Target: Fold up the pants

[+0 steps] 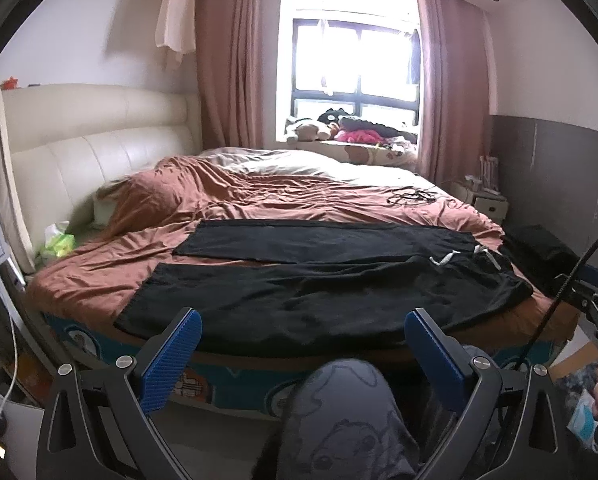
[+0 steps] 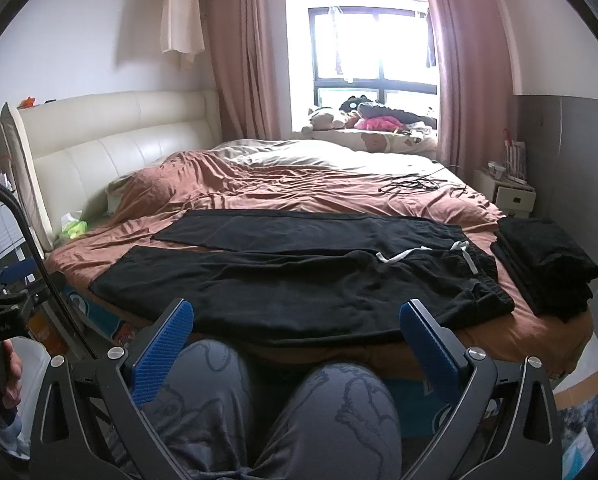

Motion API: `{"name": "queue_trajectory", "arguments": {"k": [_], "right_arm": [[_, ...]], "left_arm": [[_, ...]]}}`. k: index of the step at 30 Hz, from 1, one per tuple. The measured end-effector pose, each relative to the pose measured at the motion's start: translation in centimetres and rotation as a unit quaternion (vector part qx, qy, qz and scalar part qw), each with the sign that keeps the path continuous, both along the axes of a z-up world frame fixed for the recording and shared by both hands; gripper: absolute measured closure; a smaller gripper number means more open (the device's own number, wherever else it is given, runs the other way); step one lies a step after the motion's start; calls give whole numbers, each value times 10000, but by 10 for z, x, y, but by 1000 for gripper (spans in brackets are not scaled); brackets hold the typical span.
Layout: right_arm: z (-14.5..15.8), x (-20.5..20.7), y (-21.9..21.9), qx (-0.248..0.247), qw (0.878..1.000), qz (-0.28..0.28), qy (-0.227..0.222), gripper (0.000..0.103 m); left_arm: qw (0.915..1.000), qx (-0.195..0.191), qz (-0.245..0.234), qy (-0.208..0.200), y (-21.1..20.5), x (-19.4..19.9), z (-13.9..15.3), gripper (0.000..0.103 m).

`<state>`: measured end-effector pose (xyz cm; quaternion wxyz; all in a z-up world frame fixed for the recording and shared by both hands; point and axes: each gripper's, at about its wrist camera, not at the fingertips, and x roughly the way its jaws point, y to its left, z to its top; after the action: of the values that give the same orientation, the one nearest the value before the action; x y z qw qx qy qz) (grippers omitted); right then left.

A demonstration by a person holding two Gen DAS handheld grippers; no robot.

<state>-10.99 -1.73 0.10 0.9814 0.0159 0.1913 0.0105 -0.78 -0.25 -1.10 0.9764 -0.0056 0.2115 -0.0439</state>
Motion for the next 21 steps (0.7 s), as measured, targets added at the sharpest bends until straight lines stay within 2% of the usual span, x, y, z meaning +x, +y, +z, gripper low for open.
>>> {"name": "queue_trajectory", "arguments": {"k": [3,7,16,21], "right_arm": [[0,0,-1,-5,10000,10,-9,0],[-1,0,-1,-11,10000,-2,-4,0],[-2,-1,0,-21,10000,12,-2,0],[-2,-2,1,-25,10000,23,6,0]], "left_arm": [[9999,-123,21,-13,2,0,-1,1],[9986,-514,35,154,11,3,-3,1],[9994,-280,219,39,10,-2,-1,1],[9994,-298,162,42,10,-2,0,1]]}}
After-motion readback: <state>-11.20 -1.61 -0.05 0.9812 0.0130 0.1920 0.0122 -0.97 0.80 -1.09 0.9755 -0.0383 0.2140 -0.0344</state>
